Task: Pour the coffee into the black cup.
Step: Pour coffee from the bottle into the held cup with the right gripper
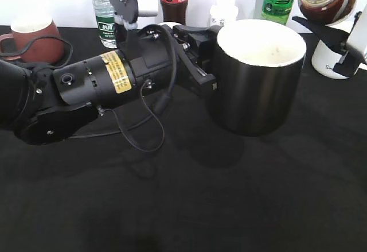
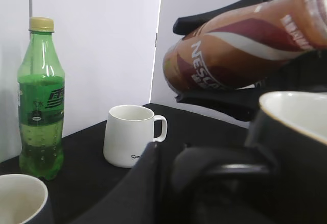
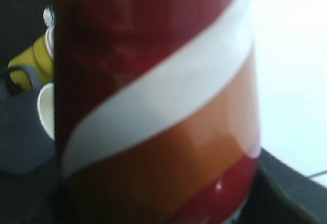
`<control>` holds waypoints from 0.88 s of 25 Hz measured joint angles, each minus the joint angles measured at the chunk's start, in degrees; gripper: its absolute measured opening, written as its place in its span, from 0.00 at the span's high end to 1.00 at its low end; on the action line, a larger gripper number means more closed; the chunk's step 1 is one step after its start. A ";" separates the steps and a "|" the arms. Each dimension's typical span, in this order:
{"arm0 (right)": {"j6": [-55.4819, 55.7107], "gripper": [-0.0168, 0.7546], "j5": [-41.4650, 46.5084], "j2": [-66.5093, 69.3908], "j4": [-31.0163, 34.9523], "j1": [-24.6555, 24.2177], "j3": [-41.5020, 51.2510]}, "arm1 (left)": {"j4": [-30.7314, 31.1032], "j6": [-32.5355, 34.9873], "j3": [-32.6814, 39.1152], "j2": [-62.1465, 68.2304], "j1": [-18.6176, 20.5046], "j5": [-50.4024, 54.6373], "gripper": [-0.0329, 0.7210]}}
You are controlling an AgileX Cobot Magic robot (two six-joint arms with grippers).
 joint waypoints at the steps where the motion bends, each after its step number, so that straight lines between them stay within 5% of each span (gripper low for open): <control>1: -1.02 0.28 -0.39 0.00 0.00 0.00 0.00 | 0.23 0.00 0.00 0.00 0.00 0.06 0.86; 22: -18.15 0.28 -0.88 0.00 0.85 0.00 0.00 | 3.47 -0.06 -1.62 2.57 -1.63 -0.19 0.86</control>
